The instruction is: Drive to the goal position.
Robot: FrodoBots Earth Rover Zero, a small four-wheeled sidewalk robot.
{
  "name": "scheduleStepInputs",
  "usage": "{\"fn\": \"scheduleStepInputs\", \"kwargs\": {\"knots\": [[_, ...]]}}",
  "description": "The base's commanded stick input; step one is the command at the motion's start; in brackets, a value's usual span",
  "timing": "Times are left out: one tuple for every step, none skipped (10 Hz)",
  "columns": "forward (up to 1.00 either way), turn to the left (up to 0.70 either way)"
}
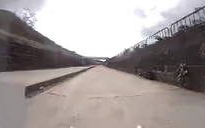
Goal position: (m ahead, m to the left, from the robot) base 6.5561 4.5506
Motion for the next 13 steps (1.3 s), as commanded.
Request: {"fn": "scheduleStepInputs", "kwargs": {"knots": [[1.0,0.0],[1.0,0.0],[1.0,0.0],[1.0,0.0],[1.0,0.0],[1.0,0.0],[1.0,0.0],[1.0,0.0],[1.0,0.0],[1.0,0.0],[1.0,0.0],[1.0,0.0],[1.0,0.0]]}}
